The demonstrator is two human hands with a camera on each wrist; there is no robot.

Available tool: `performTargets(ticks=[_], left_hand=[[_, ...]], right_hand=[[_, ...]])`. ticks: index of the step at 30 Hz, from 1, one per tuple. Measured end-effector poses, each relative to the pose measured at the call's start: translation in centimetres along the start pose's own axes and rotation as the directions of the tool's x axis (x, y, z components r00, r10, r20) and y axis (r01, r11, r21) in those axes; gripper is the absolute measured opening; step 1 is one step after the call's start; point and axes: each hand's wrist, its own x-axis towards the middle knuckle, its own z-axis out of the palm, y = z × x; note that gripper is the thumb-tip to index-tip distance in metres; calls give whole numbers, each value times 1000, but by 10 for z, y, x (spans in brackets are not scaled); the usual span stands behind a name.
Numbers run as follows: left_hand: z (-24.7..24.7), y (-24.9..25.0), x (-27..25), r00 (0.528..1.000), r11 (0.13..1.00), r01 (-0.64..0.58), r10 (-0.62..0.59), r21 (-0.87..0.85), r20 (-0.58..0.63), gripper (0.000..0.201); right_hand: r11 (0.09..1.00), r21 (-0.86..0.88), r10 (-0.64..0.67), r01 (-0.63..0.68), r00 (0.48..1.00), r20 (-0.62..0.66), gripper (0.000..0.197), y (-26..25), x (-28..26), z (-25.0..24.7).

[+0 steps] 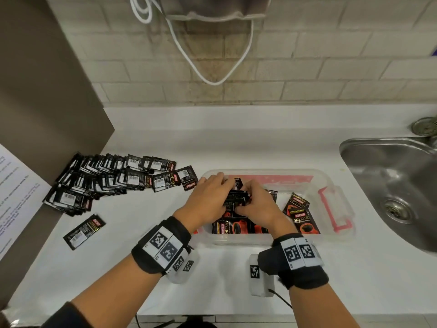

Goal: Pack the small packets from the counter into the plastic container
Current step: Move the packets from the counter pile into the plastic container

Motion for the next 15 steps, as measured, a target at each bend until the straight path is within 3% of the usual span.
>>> performTargets(ticks=[7, 12, 15], left_hand=[[2, 1, -1, 999, 996, -33, 30, 78, 38, 59], [8, -2, -2, 999, 990, -39, 42, 135, -25, 62], [16, -5, -5, 999, 991, -29, 31, 129, -14, 77]], right_hand=[[998, 60, 28, -29, 1000, 10, 50, 5, 3, 1], [993, 102, 57, -56, 998, -3, 55, 9, 3, 1], [991, 111, 74, -72, 997, -11, 56, 10, 2, 1]])
